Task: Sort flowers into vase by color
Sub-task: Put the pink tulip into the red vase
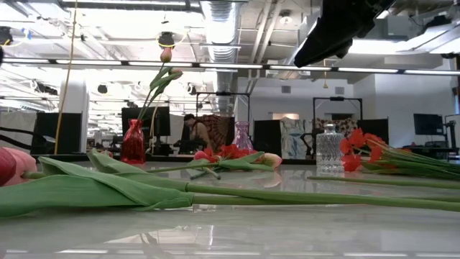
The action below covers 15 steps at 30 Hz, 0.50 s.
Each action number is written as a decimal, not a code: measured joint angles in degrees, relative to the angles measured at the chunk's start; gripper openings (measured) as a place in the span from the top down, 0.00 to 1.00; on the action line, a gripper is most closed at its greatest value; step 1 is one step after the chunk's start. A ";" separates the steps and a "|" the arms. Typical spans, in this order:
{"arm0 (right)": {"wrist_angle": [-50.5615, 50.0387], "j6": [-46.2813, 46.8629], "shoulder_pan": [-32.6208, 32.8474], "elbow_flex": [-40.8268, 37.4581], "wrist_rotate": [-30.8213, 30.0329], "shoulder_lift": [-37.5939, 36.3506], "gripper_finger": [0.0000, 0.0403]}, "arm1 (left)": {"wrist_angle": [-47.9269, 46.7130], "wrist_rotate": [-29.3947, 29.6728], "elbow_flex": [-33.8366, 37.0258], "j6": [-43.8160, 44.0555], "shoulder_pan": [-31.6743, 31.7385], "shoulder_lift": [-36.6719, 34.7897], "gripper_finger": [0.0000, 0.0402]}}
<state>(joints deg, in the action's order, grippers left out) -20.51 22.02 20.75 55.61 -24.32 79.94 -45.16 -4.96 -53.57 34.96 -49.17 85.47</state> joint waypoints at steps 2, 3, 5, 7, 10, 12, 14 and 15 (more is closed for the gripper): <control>0.00 -0.02 0.00 0.00 0.00 0.00 0.76 | 1.43 0.85 1.09 -0.17 0.02 0.00 0.48; -0.02 -0.02 0.00 0.00 -0.02 0.00 0.76 | 1.98 1.08 1.81 -0.11 0.02 0.00 0.48; -0.18 -0.02 0.00 0.00 -0.02 0.00 0.76 | 3.12 0.91 3.14 0.58 0.00 0.00 0.48; -0.45 -0.04 0.13 0.00 -0.03 0.00 0.76 | 3.38 0.71 4.17 1.08 0.00 0.00 0.48; -0.85 -0.22 0.22 0.00 -0.07 0.00 0.76 | 4.41 0.96 5.10 1.34 0.00 0.00 0.48; -1.16 -0.22 0.24 0.00 -0.07 0.00 0.76 | 5.59 1.08 5.82 1.30 0.00 0.00 0.48; -1.52 -0.22 0.24 0.00 -0.09 0.00 0.76 | 6.98 1.23 6.79 1.30 0.00 0.00 0.48; -1.51 -0.20 0.23 0.00 -0.10 0.00 0.76 | 7.50 1.20 7.25 1.31 0.02 0.00 0.48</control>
<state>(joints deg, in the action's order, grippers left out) -22.03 21.82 20.98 55.61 -24.41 79.94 -37.66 -3.76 -46.32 36.27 -49.15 85.47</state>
